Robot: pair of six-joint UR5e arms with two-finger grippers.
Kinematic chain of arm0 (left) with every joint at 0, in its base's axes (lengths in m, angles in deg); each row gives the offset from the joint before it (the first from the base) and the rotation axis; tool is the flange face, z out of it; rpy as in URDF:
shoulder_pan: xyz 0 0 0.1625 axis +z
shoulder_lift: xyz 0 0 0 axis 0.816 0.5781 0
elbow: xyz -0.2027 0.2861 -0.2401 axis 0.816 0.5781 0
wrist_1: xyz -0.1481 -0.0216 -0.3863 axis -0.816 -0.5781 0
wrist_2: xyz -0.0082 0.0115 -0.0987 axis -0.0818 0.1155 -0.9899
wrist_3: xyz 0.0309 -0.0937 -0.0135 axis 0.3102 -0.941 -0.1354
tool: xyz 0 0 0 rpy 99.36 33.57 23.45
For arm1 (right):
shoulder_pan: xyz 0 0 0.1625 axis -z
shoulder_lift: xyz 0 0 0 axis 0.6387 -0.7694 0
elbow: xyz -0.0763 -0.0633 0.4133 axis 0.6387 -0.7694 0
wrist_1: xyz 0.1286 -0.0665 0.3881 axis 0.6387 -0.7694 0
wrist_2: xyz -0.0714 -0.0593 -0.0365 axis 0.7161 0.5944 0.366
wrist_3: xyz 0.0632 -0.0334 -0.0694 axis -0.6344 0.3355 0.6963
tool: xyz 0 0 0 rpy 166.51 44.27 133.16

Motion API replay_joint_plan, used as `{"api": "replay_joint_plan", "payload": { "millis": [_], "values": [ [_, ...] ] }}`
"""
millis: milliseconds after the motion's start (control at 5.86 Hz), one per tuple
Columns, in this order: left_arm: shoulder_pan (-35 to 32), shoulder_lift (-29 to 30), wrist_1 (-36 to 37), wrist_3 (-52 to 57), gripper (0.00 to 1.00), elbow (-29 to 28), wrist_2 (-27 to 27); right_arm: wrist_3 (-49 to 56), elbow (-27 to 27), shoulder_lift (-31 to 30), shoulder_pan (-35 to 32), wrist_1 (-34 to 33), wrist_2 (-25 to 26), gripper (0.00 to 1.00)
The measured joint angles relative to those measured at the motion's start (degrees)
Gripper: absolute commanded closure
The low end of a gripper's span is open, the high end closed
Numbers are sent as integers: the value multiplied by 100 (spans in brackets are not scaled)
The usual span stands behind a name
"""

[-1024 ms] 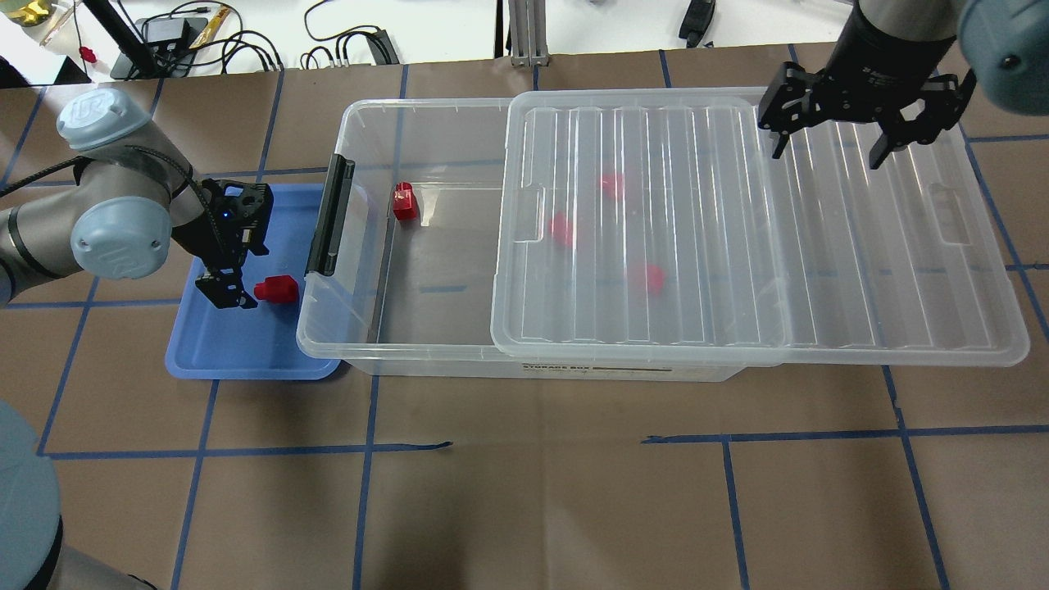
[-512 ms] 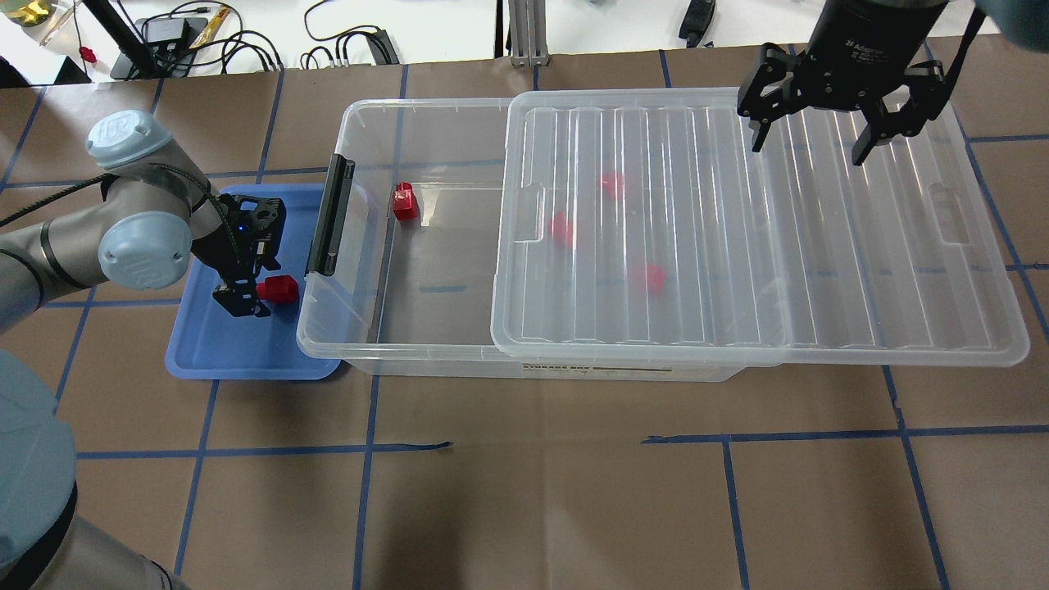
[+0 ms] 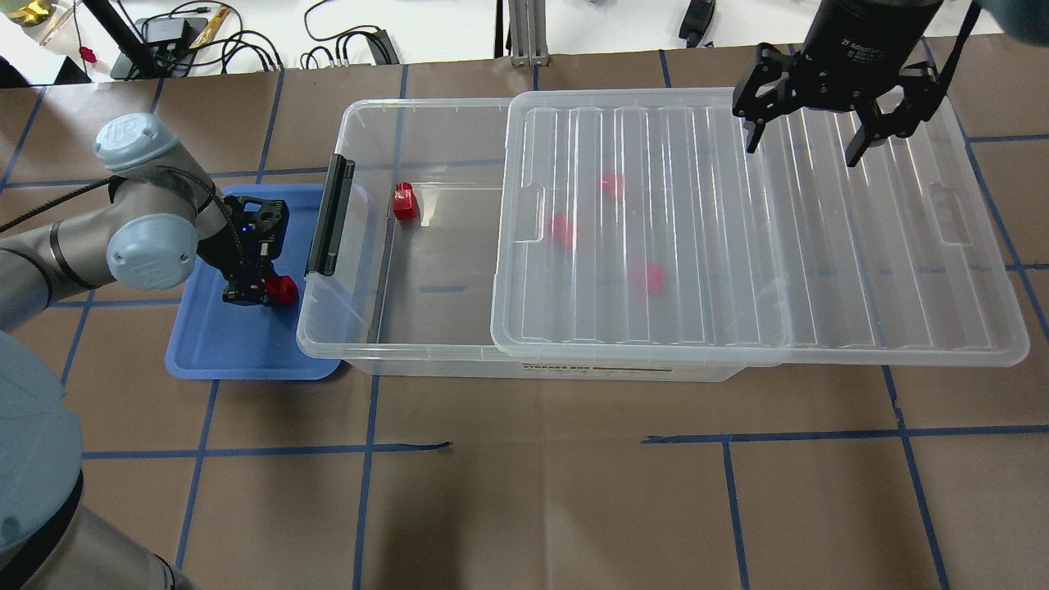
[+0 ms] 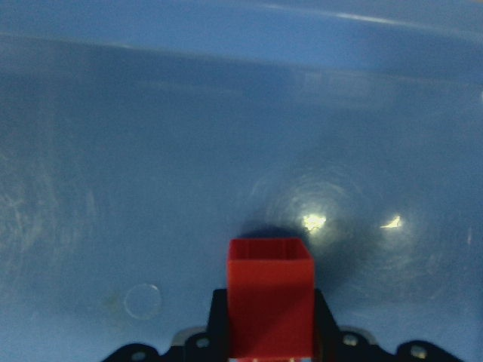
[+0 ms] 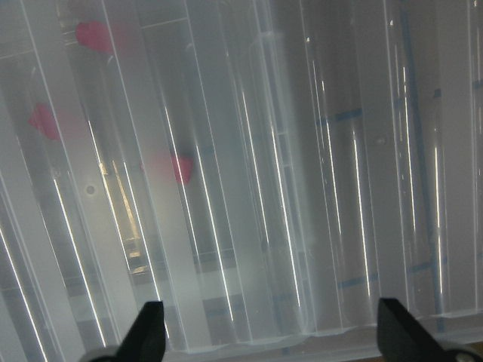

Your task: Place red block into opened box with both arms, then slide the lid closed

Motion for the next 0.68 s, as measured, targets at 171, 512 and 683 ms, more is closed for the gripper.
{"api": "replay_joint_plan", "payload": {
  "millis": [171,512,683],
  "values": [
    [-22,-153,-155,-10,96,-129,2,122,-1,-1,-23,-10,0,0],
    [-116,-727,-1433,-230,96,-752,-25,395,13,9,-51,-52,5,0],
    [-272,-1052,-2062,-545,96,-1049,-48,418,21,11,-50,-63,5,0]
  ]
}}
